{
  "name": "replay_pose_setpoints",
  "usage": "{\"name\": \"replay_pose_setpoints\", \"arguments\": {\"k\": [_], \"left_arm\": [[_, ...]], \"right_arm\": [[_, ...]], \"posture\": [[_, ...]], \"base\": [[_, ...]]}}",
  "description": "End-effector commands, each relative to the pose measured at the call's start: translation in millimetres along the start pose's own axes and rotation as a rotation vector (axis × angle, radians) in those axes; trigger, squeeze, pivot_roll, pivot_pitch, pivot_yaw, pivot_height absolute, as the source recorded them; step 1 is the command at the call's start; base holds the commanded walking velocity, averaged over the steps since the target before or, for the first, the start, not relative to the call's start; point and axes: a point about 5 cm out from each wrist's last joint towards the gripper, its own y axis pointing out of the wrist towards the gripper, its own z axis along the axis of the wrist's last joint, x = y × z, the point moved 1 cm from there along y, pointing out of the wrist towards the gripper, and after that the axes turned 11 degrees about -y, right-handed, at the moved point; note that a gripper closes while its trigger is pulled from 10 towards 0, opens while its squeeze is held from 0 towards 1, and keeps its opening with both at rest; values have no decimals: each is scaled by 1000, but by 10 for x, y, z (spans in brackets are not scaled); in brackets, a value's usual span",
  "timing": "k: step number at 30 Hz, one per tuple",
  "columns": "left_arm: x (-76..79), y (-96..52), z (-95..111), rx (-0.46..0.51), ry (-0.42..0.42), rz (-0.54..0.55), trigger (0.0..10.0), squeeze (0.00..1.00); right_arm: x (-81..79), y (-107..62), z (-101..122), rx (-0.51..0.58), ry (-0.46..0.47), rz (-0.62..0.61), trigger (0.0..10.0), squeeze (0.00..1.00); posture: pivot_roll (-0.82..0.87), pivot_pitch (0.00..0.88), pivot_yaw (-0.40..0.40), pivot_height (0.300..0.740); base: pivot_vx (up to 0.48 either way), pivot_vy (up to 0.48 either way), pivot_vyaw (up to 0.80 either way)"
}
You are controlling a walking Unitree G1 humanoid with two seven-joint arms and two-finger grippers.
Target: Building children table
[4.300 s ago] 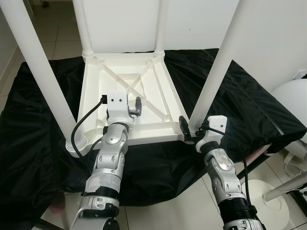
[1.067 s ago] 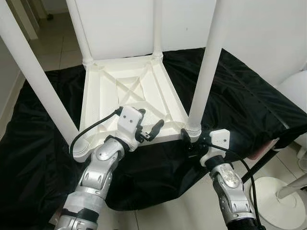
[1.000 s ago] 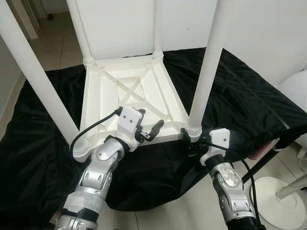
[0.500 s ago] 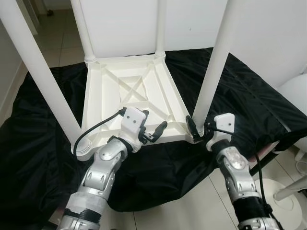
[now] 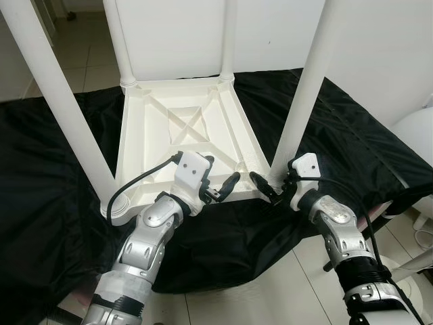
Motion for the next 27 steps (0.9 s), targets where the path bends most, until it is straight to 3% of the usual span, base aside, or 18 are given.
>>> {"name": "replay_pose_setpoints", "arguments": {"k": [1, 11, 19, 25, 27], "left_arm": [[78, -30, -32, -31, -7, -88, 10000, 0], [162, -126, -60, -105, 19, -229, 10000, 0], [219, -271, -100, -203, 60, -376, 10000, 0], [264, -336, -139, -240, 64, -429, 10000, 0], [301, -375, -214, -293, 53, -444, 10000, 0]], "right_arm": [[-15, 10, 8, 0, 5, 38, 10000, 0], [-154, -49, -17, 8, 23, 163, 10000, 0], [-307, -56, 12, 52, 103, 224, 10000, 0], [-195, -77, -13, 33, 86, 203, 10000, 0], [-67, -115, -30, 10, 39, 185, 10000, 0]], "posture": [[-34, 17, 3, 740], [-45, 20, 7, 740], [-52, 6, 2, 740], [-51, 0, -3, 740], [-52, 0, -10, 740]], "base": [[0, 0, 0], [0, 0, 0], [0, 0, 0], [0, 0, 0], [0, 0, 0]]}}
